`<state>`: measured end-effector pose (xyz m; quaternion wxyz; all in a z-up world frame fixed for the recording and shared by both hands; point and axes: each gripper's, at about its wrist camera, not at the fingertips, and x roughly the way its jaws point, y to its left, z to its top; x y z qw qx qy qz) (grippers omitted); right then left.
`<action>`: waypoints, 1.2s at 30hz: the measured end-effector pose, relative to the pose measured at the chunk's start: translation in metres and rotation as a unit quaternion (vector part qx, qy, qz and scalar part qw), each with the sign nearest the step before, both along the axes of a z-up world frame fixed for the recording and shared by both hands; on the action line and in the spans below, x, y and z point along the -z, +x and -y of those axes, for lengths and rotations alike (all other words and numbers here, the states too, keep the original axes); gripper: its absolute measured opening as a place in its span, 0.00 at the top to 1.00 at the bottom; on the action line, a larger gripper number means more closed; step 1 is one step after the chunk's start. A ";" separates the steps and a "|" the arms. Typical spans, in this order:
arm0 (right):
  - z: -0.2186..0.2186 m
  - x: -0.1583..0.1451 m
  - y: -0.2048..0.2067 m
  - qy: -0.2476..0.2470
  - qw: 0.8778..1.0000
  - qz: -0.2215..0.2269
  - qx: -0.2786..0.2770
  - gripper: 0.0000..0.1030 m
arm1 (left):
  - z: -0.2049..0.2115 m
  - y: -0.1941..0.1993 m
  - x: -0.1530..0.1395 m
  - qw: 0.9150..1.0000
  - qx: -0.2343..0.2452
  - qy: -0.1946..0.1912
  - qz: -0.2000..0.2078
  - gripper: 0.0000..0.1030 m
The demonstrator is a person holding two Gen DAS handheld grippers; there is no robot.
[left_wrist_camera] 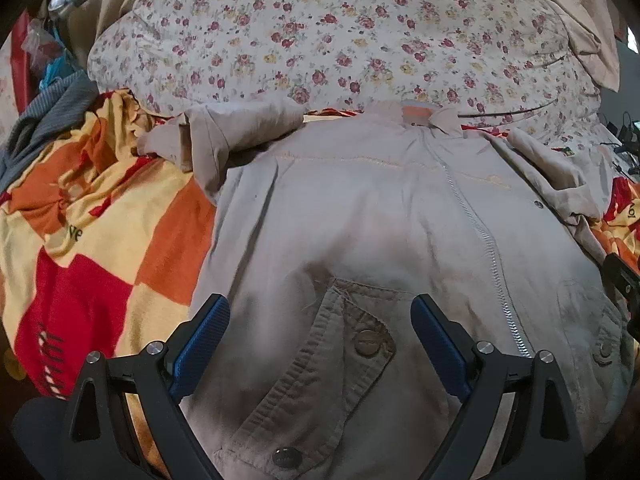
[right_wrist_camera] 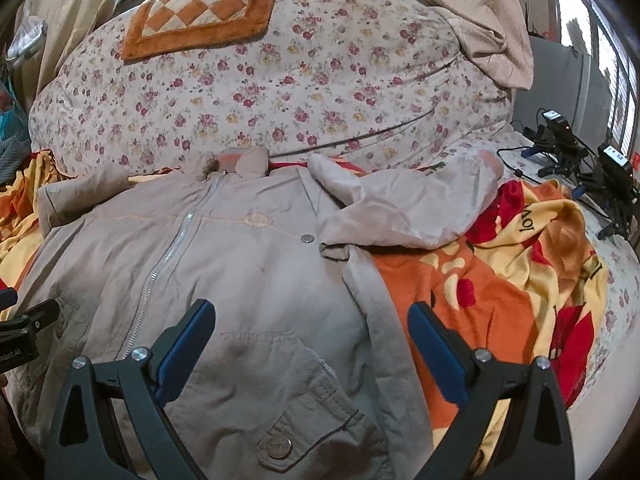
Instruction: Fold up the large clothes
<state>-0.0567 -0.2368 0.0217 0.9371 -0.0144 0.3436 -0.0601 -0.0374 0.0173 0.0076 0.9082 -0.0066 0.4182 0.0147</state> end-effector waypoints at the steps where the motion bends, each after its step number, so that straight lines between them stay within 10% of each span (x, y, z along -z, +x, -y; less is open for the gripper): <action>1: -0.001 0.000 0.000 -0.001 1.000 0.000 0.001 0.04 | 0.000 0.001 0.002 1.000 -0.001 -0.001 -0.002 0.19; 36: -0.002 0.006 0.009 -0.011 1.000 0.007 0.018 0.04 | 0.003 0.009 0.016 0.999 0.022 -0.017 -0.016 0.19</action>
